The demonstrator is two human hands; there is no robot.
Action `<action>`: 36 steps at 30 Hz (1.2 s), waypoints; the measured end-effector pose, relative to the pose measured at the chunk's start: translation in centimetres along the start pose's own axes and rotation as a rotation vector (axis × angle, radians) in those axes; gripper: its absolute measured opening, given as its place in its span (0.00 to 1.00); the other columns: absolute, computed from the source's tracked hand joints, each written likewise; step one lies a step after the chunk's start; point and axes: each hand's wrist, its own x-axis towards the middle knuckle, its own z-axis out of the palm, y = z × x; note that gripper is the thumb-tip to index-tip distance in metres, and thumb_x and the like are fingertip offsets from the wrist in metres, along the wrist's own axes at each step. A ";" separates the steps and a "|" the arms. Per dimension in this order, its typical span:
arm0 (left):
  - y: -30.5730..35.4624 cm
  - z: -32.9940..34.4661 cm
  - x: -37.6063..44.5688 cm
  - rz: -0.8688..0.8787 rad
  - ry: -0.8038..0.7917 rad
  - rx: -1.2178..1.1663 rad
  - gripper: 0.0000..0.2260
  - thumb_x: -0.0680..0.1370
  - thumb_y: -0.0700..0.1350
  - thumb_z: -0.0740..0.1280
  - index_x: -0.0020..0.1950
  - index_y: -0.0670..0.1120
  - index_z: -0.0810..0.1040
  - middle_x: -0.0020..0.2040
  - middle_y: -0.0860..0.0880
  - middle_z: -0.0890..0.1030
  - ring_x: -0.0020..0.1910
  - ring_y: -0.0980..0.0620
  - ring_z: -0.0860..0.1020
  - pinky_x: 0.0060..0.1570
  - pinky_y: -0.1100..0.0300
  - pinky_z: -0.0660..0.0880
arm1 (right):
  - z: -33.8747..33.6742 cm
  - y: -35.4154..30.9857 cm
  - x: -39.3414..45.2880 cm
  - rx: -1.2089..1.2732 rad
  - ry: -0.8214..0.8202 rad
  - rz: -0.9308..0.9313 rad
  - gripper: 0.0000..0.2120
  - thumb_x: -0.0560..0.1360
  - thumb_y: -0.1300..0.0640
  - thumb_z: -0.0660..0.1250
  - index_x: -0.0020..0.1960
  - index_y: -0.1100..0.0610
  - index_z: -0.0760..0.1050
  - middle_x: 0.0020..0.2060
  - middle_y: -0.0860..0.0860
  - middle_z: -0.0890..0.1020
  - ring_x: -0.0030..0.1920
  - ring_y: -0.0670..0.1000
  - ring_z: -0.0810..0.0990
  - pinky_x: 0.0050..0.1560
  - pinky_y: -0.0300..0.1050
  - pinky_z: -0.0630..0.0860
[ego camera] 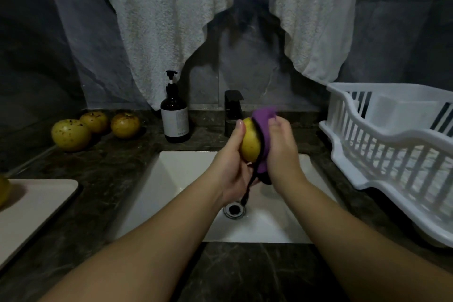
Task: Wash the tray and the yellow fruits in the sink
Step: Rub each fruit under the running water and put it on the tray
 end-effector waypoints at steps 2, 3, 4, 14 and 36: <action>-0.1 0.0 -0.1 0.020 0.037 0.055 0.31 0.77 0.69 0.64 0.72 0.50 0.78 0.62 0.44 0.85 0.63 0.45 0.83 0.63 0.47 0.79 | 0.4 0.3 -0.5 -0.060 -0.079 -0.018 0.13 0.75 0.33 0.61 0.56 0.35 0.74 0.51 0.44 0.83 0.50 0.41 0.83 0.46 0.38 0.79; -0.2 -0.1 -0.3 0.020 0.046 0.073 0.30 0.77 0.68 0.65 0.72 0.49 0.78 0.62 0.44 0.85 0.61 0.45 0.84 0.60 0.48 0.81 | 0.4 0.2 -0.3 -0.082 -0.044 0.001 0.14 0.76 0.33 0.60 0.56 0.37 0.75 0.51 0.44 0.83 0.50 0.42 0.82 0.46 0.40 0.78; -0.2 -0.2 -0.3 0.023 0.060 0.074 0.30 0.77 0.66 0.67 0.71 0.48 0.77 0.61 0.43 0.85 0.60 0.44 0.84 0.59 0.48 0.82 | 0.2 -0.1 0.1 -0.080 0.018 0.038 0.15 0.78 0.34 0.58 0.57 0.41 0.76 0.51 0.45 0.83 0.50 0.44 0.82 0.47 0.42 0.77; -0.6 -0.4 0.7 0.278 0.201 0.225 0.33 0.76 0.58 0.75 0.76 0.53 0.66 0.64 0.46 0.81 0.58 0.46 0.84 0.47 0.54 0.83 | -0.9 -1.4 -0.1 0.169 -0.219 0.519 0.38 0.66 0.32 0.76 0.67 0.52 0.74 0.55 0.57 0.86 0.56 0.58 0.86 0.61 0.64 0.79; 3.9 10.8 4.9 0.381 -0.066 0.572 0.44 0.58 0.47 0.86 0.70 0.55 0.71 0.65 0.51 0.76 0.60 0.49 0.80 0.48 0.53 0.84 | -13.3 -19.3 10.5 -0.623 0.419 -0.010 0.18 0.82 0.51 0.57 0.64 0.60 0.76 0.59 0.59 0.80 0.58 0.61 0.79 0.60 0.53 0.76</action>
